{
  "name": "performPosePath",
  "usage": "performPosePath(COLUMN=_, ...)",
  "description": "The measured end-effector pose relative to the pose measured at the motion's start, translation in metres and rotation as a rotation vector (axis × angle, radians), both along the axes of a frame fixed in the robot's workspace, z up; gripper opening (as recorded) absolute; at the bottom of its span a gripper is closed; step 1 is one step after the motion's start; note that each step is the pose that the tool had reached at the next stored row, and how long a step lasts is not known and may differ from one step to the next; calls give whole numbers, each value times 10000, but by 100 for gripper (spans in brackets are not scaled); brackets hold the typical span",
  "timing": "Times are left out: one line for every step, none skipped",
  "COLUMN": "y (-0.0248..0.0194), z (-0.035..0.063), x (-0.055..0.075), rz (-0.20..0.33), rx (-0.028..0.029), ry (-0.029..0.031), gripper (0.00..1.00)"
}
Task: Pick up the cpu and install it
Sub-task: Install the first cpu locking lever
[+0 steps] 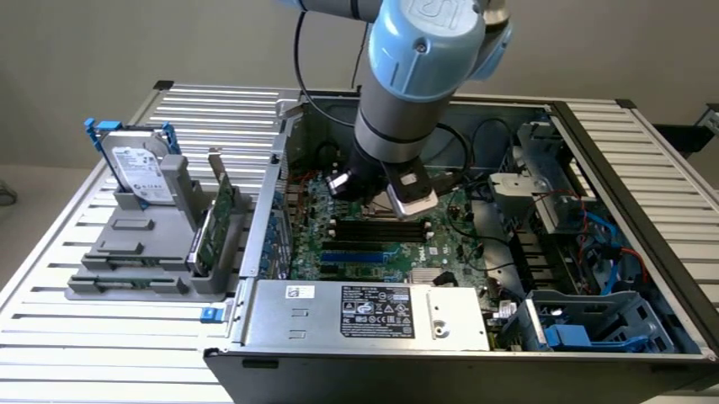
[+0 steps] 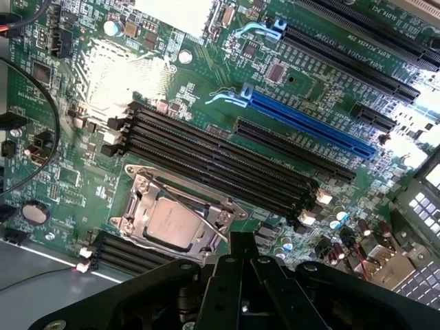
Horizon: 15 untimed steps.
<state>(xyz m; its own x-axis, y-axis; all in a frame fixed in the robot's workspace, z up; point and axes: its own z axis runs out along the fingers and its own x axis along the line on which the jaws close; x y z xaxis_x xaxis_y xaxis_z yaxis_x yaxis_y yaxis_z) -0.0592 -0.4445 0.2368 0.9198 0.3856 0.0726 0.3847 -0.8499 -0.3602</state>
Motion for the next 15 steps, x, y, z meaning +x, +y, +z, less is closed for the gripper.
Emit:
performPosePath(y=-3, z=-1, x=2, rz=0, rx=1, ry=0, gripper=11)
performPosePath(y=-3, z=-3, x=2, rz=-1, rx=1, ry=-3, gripper=11)
performPosePath(y=-3, z=-6, x=2, rz=-1, rx=2, ry=-13, gripper=11)
performPosePath(y=-4, z=-11, x=2, rz=-1, rx=2, ry=-51, gripper=11)
performPosePath(y=-4, z=-16, x=2, rz=1, rx=1, ry=-121, gripper=11)
performPosePath(y=-4, z=-22, x=1, rz=1, rx=-1, ry=-216, gripper=11)
performPosePath(y=-4, z=-30, x=-2, rz=0, rx=-6, ry=-313, gripper=11)
performPosePath(y=-3, z=-39, x=-7, rz=0, rx=-10, ry=-388, gripper=11)
performPosePath(y=-3, z=-50, x=-16, rz=0, rx=-17, ry=-428, gripper=11)
performPosePath(y=-3, z=-61, x=-25, rz=0, rx=-34, ry=-438, gripper=11)
performPosePath(y=-3, z=-72, x=-32, rz=2, rx=-60, ry=-439, gripper=11)
performPosePath(y=-3, z=-85, x=-39, rz=2, rx=-93, ry=-439, gripper=11)
performPosePath(y=-4, z=-97, x=-44, rz=2, rx=-124, ry=-438, gripper=11)
performPosePath(y=-3, z=-108, x=-47, rz=3, rx=-150, ry=-438, gripper=11)
performPosePath(y=-3, z=-117, x=-50, rz=4, rx=-166, ry=-438, gripper=11)
